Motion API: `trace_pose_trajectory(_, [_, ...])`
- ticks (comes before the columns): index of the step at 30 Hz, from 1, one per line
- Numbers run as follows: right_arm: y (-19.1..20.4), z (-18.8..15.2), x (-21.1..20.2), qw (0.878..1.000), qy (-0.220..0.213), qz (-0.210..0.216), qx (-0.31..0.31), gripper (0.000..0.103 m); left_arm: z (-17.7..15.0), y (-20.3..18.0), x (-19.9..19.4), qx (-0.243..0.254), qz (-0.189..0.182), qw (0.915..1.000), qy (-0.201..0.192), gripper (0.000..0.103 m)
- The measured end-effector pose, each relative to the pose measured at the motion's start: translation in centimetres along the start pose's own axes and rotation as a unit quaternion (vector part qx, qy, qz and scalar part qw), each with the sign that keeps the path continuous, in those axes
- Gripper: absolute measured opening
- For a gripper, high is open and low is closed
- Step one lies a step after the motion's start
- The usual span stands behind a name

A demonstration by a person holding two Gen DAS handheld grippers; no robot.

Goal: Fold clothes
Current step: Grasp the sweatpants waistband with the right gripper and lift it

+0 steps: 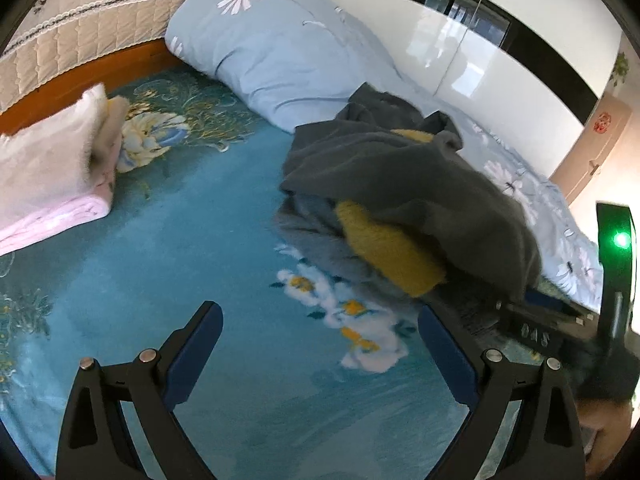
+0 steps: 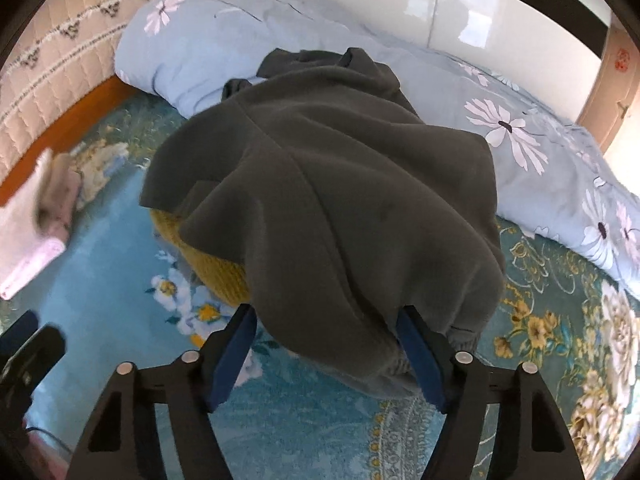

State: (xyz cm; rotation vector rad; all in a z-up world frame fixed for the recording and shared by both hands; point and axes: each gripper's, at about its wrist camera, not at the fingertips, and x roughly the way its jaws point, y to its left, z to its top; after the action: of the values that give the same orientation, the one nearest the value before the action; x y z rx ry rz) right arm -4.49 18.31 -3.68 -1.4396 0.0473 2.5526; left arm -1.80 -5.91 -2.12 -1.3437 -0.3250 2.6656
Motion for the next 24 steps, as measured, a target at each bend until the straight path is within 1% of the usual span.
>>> trace_pose_trajectory(1, [0.0, 0.3, 0.4, 1.000, 0.006, -0.009, 0.005, 0.054, -0.2, 0.5, 0.1, -0.006, 0.001, 1.0000, 0.007, 0.098])
trace_pose_trajectory(2, [-0.1, 0.6, 0.6, 1.000, 0.013, -0.017, 0.010, 0.041, -0.4, 1.0, 0.1, -0.012, 0.001, 0.9999, 0.012, 0.098])
trace_pose_trajectory(3, [-0.3, 0.9, 0.7, 0.999, 0.017, -0.022, 0.017, 0.032, -0.7, 1.5, 0.1, -0.019, 0.000, 0.9997, 0.016, 0.098])
trace_pose_trajectory(4, [-0.4, 1.1, 0.7, 0.999, 0.019, -0.023, 0.022, 0.027, -0.9, 2.0, 0.1, -0.027, -0.001, 0.9994, 0.020, 0.098])
trace_pose_trajectory(5, [-0.8, 1.2, 0.5, 0.999, 0.019, -0.023, 0.030, 0.019, -1.2, 2.5, 0.1, -0.038, -0.004, 0.9990, 0.025, 0.098])
trace_pose_trajectory(6, [-1.3, 1.5, 0.1, 0.999, 0.018, -0.021, 0.038, 0.015, -1.5, 3.0, 0.1, -0.048, -0.012, 0.9984, 0.028, 0.098])
trace_pose_trajectory(8, [-2.8, 1.9, -1.3, 0.998, 0.004, -0.016, 0.062, 0.012, -2.1, 3.9, -0.2, -0.068, -0.032, 0.9967, 0.032, 0.097])
trace_pose_trajectory(10, [-4.2, 2.5, -2.9, 0.996, -0.014, -0.011, 0.083, 0.011, -2.7, 4.3, -0.5, -0.076, -0.043, 0.9957, 0.030, 0.096])
trace_pose_trajectory(12, [-5.1, 3.4, -5.3, 0.995, -0.042, -0.015, 0.087, 0.010, -3.3, 4.7, -0.8, -0.083, -0.053, 0.9947, 0.031, 0.096])
trace_pose_trajectory(14, [-5.7, 4.3, -8.5, 0.994, -0.078, -0.024, 0.078, 0.008, -3.8, 5.0, -1.0, -0.091, -0.062, 0.9933, 0.035, 0.096])
trace_pose_trajectory(18, [-5.6, 5.5, -13.9, 0.988, -0.137, -0.037, 0.057, 0.008, -4.5, 6.0, -1.7, -0.109, -0.076, 0.9904, 0.040, 0.096])
trace_pose_trajectory(21, [-5.8, 5.2, -17.7, 0.983, -0.169, -0.048, 0.046, 0.008, -4.7, 6.3, -2.5, -0.113, -0.085, 0.9893, 0.036, 0.096])
trace_pose_trajectory(24, [-6.8, 4.9, -21.8, 0.976, -0.201, -0.065, 0.049, 0.007, -4.8, 6.8, -3.4, -0.117, -0.094, 0.9883, 0.028, 0.096])
